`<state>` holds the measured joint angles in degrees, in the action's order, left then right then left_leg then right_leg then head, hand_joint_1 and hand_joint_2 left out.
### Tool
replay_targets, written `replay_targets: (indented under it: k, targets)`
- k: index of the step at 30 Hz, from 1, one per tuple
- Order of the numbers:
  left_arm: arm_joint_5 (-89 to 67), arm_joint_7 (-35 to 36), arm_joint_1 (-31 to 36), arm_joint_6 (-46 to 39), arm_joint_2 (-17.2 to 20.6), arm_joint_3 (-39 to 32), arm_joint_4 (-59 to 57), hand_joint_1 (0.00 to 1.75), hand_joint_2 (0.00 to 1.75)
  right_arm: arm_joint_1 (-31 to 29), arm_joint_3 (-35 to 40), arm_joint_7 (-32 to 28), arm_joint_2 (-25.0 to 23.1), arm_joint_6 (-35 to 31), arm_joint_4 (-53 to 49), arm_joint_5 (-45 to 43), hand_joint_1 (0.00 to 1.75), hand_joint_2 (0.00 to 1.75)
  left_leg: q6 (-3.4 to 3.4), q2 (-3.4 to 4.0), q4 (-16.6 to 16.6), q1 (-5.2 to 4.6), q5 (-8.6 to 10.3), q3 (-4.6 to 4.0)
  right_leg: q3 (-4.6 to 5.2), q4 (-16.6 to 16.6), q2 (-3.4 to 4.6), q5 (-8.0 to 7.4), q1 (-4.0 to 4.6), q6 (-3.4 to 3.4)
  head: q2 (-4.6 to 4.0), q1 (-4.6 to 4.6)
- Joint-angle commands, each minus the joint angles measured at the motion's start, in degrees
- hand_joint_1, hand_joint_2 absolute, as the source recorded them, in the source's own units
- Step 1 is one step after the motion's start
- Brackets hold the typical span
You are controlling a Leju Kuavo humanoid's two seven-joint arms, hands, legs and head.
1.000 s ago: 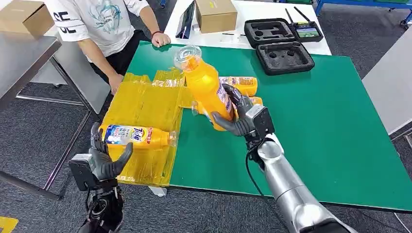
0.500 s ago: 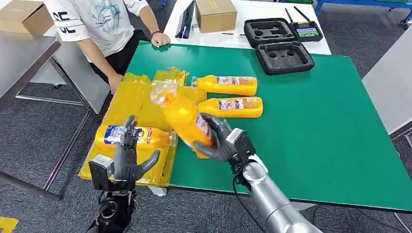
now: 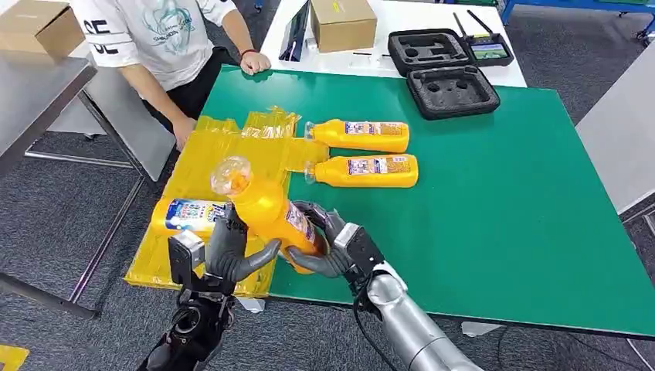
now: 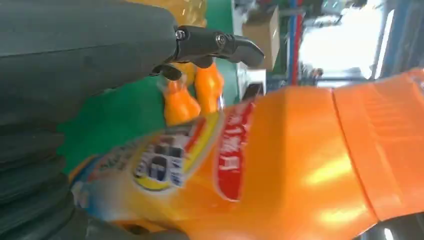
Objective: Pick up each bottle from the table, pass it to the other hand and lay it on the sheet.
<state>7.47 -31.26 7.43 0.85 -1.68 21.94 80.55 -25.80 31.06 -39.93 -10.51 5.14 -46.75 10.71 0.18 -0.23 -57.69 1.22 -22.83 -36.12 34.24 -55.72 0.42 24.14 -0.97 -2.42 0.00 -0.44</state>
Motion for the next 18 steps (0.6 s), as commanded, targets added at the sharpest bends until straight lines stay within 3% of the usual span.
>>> replay_targets:
  k: [1,14,15,16,17,18]
  targets:
    - [2.42,1.14,3.92,2.86,0.29,1.90,-5.98,0.00,1.75,-1.40,-0.04,-0.07,0.78,0.24,4.71,0.39,1.75,1.75,0.06,-0.07,0.06,-0.02,-0.10,0.34,-0.37,0.05,-0.13,0.13,0.02,0.11,0.00,-0.02]
    - [4.19,1.20,5.15,3.24,0.58,1.97,-8.14,0.00,1.75,-1.71,0.61,-0.07,-0.59,0.28,7.90,3.19,1.75,1.75,0.04,-0.06,0.06,-0.01,-0.06,0.21,-0.23,0.04,-0.09,0.09,0.01,0.08,0.00,0.00]
    - [4.54,1.07,5.06,2.93,0.57,1.71,-8.02,0.58,1.75,-1.64,0.64,-0.07,-0.64,0.38,7.89,3.31,1.75,1.75,0.06,-0.05,0.06,-0.01,-0.13,0.39,-0.40,0.04,-0.11,0.17,0.03,0.14,0.00,-0.02]
    - [4.52,0.92,5.06,2.86,0.80,1.95,-7.80,1.40,1.75,-1.60,0.75,-0.07,-0.60,0.01,7.81,3.70,1.75,1.75,0.03,-0.02,0.05,-0.01,-0.06,0.20,-0.20,0.03,-0.05,0.08,0.01,0.08,0.00,-0.02]
    - [4.52,0.92,5.06,2.86,0.80,1.95,-7.80,1.43,1.75,-1.60,0.75,-0.07,-0.60,0.01,7.81,3.70,1.75,1.75,0.03,-0.03,0.05,-0.01,-0.04,0.17,-0.18,0.04,-0.06,0.07,0.01,0.07,-0.02,-0.02]
    - [4.45,0.83,5.03,2.80,1.01,2.14,-7.62,1.71,1.75,-1.57,0.46,-0.07,-0.67,-0.08,7.56,3.56,1.75,1.75,0.04,-0.02,0.03,0.01,-0.10,0.26,-0.27,0.02,-0.06,0.11,0.04,0.11,-0.02,-0.02]
